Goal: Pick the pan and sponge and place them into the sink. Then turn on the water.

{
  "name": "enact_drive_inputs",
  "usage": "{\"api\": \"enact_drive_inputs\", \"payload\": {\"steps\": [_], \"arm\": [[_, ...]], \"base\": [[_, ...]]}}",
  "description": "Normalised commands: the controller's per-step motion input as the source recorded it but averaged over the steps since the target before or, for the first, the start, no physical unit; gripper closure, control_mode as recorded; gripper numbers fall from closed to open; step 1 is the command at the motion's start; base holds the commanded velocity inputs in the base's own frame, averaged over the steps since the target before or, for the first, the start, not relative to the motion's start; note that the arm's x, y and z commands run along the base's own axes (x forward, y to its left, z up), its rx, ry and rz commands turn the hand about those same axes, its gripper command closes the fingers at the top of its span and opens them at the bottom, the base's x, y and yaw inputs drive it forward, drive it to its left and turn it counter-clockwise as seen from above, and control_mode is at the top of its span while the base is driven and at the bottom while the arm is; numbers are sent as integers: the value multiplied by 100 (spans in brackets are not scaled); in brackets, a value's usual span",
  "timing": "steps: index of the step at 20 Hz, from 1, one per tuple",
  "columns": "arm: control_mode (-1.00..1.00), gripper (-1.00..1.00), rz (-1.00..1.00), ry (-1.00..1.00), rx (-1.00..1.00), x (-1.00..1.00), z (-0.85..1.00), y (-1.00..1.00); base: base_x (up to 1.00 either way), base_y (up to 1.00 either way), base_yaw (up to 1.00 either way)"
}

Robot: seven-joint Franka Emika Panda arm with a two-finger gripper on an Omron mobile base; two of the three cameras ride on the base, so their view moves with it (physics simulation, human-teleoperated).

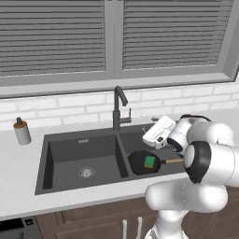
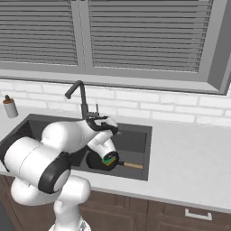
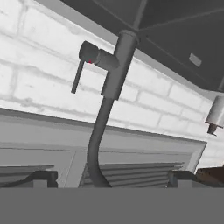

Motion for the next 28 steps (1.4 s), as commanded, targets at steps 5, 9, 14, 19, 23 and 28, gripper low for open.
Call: {"api": "enact_drive_inputs", "payload": {"steps": [5,9,14,19,23,28], "arm": [[-100,-100,-1,0,17,15,21,0],[-100,-100,-1,1,13,24,7,2],[-100,-100,0,9,2,32,-1,9],[-100,-100,0,9,1,37,-6,1],[-100,-100,-1,7,3,34,-9,0],[-100,-100,-1,10,1,37,-22,0]], "base": [[0,0,0],[0,0,0],[0,0,0],[0,0,0],[0,0,0],[0,0,0]]}}
